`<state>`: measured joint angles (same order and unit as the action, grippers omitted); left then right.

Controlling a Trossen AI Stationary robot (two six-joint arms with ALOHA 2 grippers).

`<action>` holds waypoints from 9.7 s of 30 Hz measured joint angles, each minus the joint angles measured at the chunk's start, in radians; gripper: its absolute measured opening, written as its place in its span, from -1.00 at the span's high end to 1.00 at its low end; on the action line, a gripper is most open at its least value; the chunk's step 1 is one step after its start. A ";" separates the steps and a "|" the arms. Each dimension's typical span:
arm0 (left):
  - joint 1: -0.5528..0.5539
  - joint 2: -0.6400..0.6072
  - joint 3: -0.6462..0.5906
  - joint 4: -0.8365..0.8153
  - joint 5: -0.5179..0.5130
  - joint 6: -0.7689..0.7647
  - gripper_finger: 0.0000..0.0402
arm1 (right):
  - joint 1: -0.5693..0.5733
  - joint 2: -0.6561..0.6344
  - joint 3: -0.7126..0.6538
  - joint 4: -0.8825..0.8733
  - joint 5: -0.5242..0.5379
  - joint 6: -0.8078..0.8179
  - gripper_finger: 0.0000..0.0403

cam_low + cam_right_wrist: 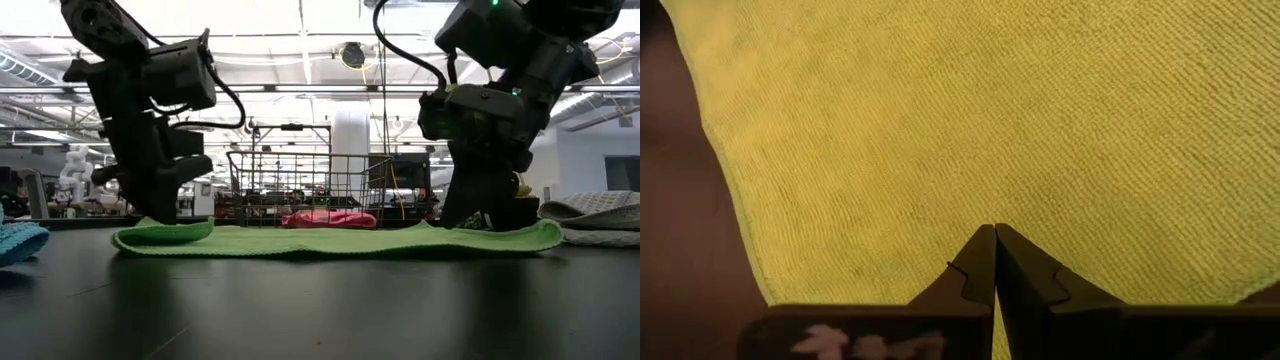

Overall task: Fold microfiber towels
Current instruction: Fold the green microfiber cloth in quarters

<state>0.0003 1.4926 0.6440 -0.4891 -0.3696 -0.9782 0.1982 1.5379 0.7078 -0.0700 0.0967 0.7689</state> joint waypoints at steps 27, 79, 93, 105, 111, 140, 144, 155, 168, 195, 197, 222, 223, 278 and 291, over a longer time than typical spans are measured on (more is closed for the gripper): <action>-0.220 -0.013 0.260 -0.027 0.233 0.002 0.83 | -0.002 0.000 0.000 -0.004 -0.022 0.003 1.00; -0.276 0.195 0.310 0.064 0.305 -0.043 0.14 | -0.003 0.000 0.001 0.051 -0.024 0.005 1.00; -0.284 0.201 0.310 0.112 0.321 0.008 0.32 | -0.003 0.000 0.001 0.051 -0.022 0.005 1.00; -0.283 0.282 0.313 0.155 0.342 -0.001 0.32 | -0.003 0.000 0.001 0.052 -0.021 0.004 1.00; -0.278 0.283 0.313 0.155 0.338 -0.026 0.33 | -0.003 0.000 0.001 0.051 -0.021 -0.003 1.00; -0.370 0.084 0.308 -0.247 0.305 -0.373 0.99 | -0.003 0.000 0.000 0.050 -0.048 -0.022 1.00; -0.412 0.084 0.308 -0.317 0.394 -0.484 0.99 | -0.003 0.000 0.000 0.049 -0.049 -0.029 1.00; -0.462 0.083 0.309 -0.320 0.579 -0.723 0.99 | -0.003 0.000 0.000 0.050 -0.050 -0.034 1.00; -0.437 0.086 0.309 -0.282 0.516 -0.672 0.70 | -0.003 0.000 0.000 0.050 -0.050 -0.089 1.00; -0.431 0.086 0.309 -0.457 0.559 -0.719 0.41 | -0.056 0.000 -0.024 0.102 0.045 -0.257 1.00; -0.427 0.086 0.309 -0.445 0.536 -0.720 0.41 | -0.056 0.000 -0.065 0.188 0.060 -0.237 1.00; -0.375 0.083 0.309 -0.298 0.357 -0.625 0.41 | -0.134 -0.057 -0.279 0.258 0.057 -0.207 1.00; -0.369 0.083 0.309 -0.299 0.350 -0.609 0.41 | -0.142 -0.072 -0.279 0.236 0.058 -0.212 1.00; -0.768 0.097 0.417 -0.356 0.466 -0.995 0.42 | -0.179 -0.496 -0.281 0.082 -0.046 -0.173 1.00; -0.600 0.088 0.607 -0.647 -0.005 -0.397 0.42 | -0.096 -0.491 -0.033 -0.095 -0.059 -0.313 1.00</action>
<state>-0.5998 1.5803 1.2514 -1.1364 -0.3750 -1.3752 0.1023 1.0469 0.6749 -0.1646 0.0374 0.4555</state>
